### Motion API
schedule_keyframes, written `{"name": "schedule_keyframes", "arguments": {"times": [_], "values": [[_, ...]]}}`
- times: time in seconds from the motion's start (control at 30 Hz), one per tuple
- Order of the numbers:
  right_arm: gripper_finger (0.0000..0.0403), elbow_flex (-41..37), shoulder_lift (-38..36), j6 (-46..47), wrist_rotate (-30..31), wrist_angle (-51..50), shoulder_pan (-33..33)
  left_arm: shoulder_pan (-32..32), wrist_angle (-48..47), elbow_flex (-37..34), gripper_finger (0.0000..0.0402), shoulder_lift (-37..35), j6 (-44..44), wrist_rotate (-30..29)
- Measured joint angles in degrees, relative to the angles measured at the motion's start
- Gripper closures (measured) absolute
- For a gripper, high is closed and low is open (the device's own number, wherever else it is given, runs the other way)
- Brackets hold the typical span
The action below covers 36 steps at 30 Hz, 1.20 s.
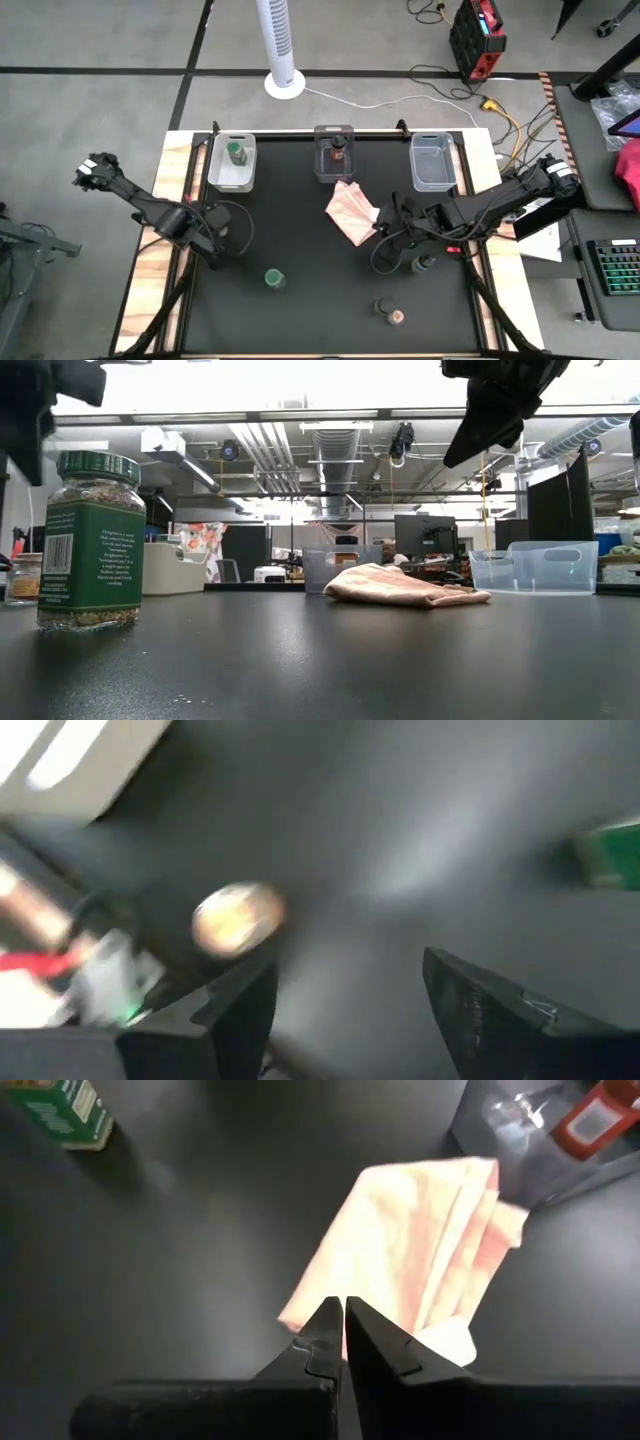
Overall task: Sort spices by type
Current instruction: Put the left brown seasoning bottle into the transparent bin
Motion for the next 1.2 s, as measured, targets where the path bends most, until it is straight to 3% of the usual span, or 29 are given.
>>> {"name": "schedule_keyframes", "arguments": {"times": [1.2], "values": [[0.0392, -0.02, 0.04, -1.76, 0.96, -0.09, 0.02, 9.22, -0.7, -4.61, 0.0168, 1.76, -5.03, -1.34]]}}
